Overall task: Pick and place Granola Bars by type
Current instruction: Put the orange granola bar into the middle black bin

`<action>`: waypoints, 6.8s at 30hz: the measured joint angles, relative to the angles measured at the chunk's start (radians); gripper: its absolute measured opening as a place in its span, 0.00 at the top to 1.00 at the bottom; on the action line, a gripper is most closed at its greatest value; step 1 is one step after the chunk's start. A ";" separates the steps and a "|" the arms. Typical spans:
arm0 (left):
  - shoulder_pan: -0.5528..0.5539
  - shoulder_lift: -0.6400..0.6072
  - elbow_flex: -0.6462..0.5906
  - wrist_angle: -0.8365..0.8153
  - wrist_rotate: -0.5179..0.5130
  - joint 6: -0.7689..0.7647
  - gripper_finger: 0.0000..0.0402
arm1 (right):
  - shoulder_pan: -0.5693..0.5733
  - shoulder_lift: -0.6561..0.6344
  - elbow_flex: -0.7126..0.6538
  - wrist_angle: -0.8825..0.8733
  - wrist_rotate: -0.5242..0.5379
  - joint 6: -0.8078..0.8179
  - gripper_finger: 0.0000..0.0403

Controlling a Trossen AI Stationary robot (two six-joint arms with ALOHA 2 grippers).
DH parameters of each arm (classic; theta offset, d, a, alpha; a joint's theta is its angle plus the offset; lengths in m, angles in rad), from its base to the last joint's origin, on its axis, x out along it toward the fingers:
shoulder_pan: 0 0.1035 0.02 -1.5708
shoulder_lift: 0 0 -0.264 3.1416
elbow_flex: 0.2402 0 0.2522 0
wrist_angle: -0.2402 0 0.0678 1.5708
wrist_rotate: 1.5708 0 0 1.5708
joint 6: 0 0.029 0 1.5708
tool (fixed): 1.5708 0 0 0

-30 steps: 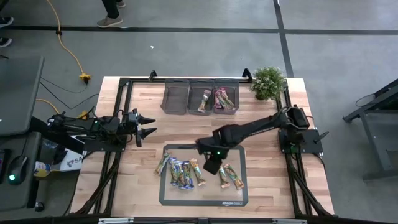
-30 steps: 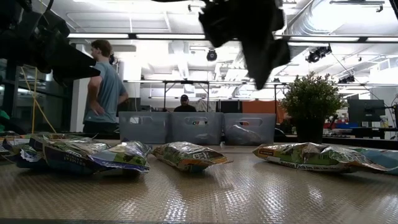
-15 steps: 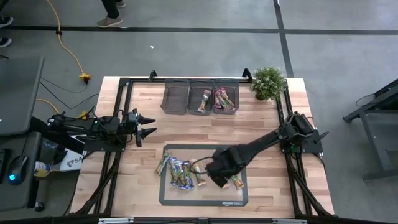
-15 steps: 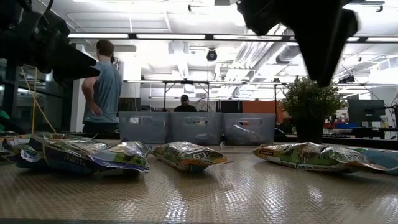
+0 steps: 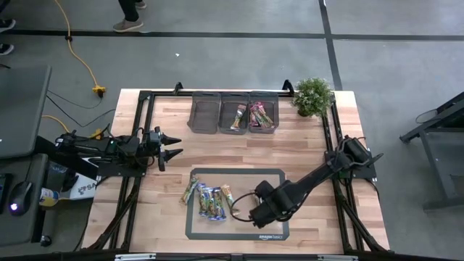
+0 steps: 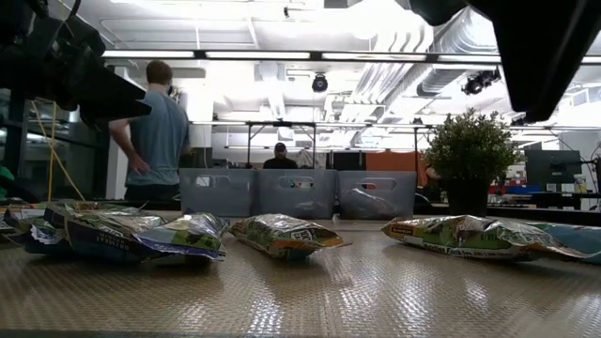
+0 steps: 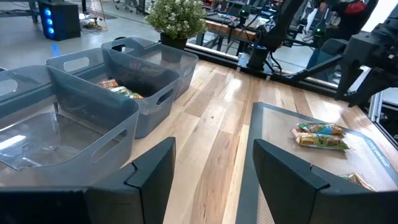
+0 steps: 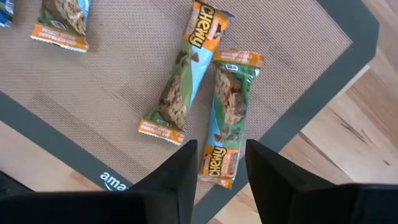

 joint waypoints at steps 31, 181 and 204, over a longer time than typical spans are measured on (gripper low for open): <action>0.000 0.000 0.000 0.000 0.000 0.000 0.47 | -0.010 0.002 -0.252 0.224 -0.118 0.077 0.45; 0.000 0.000 0.000 0.000 0.000 0.000 0.47 | -0.809 0.030 -0.079 1.115 0.267 -0.723 0.82; 0.000 0.000 0.000 0.000 0.000 0.000 0.47 | -0.877 0.106 -0.080 0.963 0.193 -0.562 0.82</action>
